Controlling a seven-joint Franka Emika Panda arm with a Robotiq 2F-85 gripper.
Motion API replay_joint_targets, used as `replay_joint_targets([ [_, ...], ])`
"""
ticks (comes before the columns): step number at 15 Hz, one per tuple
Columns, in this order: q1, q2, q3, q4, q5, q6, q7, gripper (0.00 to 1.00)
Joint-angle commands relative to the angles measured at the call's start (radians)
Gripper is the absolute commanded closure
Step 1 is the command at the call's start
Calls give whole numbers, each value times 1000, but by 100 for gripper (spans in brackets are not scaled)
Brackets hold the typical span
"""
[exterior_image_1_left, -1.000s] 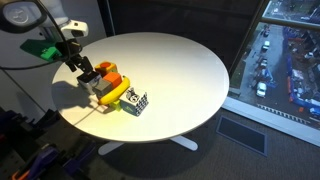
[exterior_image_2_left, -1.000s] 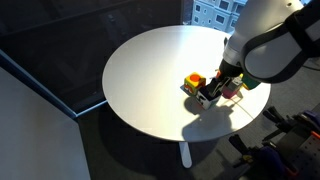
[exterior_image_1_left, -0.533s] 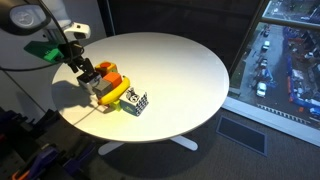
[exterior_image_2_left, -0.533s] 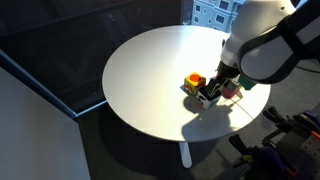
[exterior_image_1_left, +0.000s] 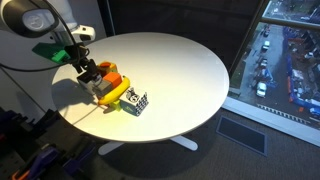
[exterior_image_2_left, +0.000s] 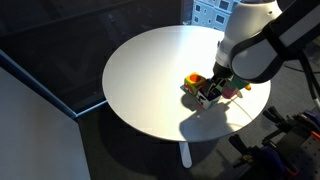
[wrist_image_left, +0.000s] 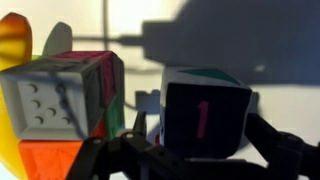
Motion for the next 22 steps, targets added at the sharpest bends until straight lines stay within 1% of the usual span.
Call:
replay_joint_targets([
  [1, 20, 25, -11, 34, -27, 0, 36, 0],
  [6, 34, 53, -18, 55, -31, 2, 40, 0],
  [13, 33, 85, -28, 65, -29, -4, 35, 0],
  [14, 33, 88, -27, 66, -28, -7, 34, 25],
  [15, 35, 91, -29, 66, -29, -7, 35, 26],
  [17, 38, 90, -28, 65, -32, -9, 33, 44],
  [22, 33, 52, -12, 61, -29, -29, 22, 77],
])
